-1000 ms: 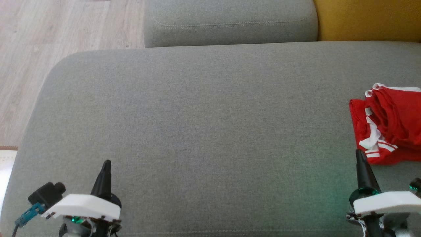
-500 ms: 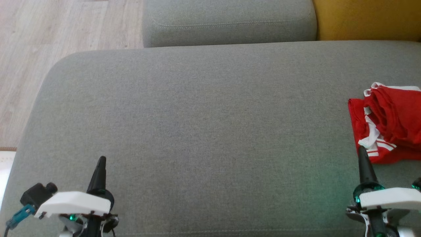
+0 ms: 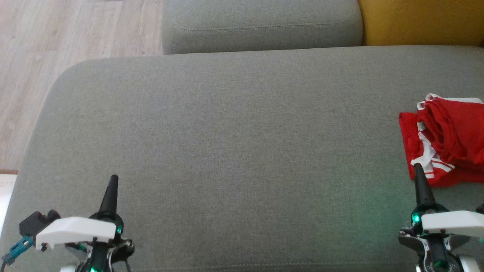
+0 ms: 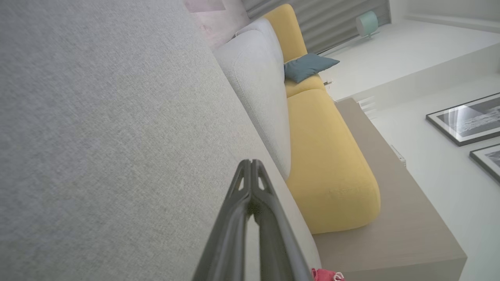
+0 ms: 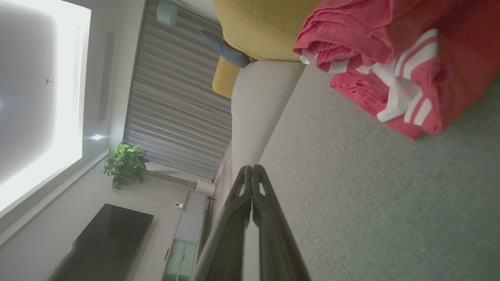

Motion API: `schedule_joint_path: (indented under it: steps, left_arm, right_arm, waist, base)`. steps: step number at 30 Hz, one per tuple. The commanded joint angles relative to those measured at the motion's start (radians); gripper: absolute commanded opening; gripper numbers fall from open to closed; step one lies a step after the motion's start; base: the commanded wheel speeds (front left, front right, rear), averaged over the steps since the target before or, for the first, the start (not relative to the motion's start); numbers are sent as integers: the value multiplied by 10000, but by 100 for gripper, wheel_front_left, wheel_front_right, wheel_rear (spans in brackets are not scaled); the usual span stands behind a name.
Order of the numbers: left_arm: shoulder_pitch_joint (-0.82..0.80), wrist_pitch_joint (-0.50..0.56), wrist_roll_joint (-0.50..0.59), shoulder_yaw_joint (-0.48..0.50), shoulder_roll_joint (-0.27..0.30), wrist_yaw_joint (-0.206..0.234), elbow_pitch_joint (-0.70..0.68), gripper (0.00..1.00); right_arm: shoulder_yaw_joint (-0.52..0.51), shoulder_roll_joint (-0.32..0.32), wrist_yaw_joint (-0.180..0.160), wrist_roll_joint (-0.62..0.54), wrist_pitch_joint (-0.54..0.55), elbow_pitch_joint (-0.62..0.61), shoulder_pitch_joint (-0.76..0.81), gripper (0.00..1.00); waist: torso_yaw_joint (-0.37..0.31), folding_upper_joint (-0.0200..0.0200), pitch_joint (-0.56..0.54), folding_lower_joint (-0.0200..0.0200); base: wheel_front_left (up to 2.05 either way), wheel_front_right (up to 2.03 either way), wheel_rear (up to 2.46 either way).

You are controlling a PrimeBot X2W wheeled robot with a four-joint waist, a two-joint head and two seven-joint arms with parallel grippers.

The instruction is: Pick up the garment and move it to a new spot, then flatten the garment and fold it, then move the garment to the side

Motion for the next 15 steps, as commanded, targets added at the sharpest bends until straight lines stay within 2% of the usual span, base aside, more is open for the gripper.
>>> schedule_joint_path:
  steps: [1,15]
  left_arm:
    - [-556,75,-224,355,19,-93,-291,0]
    - [-730,423,-1829,736,-89,-309,-195,0]
  right_arm:
    - [89,-223,27,253,32,-244,-529,0]
    - [38,-226,31,1857,106,117,-830,0]
  waist:
    - [-2,0,0,0]
    - [-52,0,8,0]
  base:
    - [0,0,0]
    - [0,0,0]
